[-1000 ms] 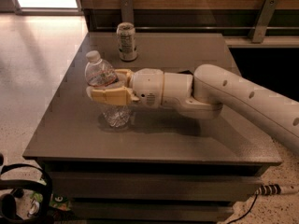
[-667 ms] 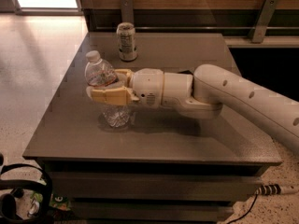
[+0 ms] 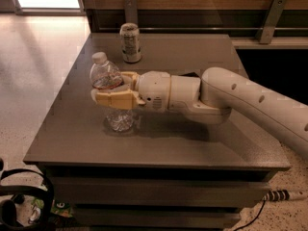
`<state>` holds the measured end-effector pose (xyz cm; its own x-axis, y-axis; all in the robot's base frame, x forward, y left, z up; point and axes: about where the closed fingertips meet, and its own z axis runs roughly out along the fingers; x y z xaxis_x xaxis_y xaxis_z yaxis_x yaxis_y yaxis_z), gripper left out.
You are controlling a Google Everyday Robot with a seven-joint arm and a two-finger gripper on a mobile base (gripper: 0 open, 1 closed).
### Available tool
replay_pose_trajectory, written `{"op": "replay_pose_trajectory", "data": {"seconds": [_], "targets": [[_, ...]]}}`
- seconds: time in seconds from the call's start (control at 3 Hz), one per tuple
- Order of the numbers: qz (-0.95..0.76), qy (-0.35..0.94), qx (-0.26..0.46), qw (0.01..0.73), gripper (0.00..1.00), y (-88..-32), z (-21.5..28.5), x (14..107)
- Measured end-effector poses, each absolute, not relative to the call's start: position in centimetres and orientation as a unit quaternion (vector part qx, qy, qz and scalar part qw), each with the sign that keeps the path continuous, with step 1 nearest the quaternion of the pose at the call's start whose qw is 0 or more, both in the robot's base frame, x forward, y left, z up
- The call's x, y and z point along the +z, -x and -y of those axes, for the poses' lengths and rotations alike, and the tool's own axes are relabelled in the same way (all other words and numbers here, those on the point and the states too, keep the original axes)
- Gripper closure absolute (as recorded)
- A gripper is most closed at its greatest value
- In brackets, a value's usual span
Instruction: Place water bottle upright
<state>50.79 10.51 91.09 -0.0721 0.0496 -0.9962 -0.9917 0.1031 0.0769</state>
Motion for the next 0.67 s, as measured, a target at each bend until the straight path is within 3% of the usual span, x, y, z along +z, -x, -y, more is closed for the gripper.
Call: {"op": "replay_pose_trajectory", "data": {"seconds": [0.33, 0.67], "targets": [[-0.532, 0.443, 0.503, 0.518, 0.98, -50.75, -10.58, 91.13], [-0.531, 0.444, 0.504, 0.517, 0.74, -50.63, -10.78, 91.22]]}}
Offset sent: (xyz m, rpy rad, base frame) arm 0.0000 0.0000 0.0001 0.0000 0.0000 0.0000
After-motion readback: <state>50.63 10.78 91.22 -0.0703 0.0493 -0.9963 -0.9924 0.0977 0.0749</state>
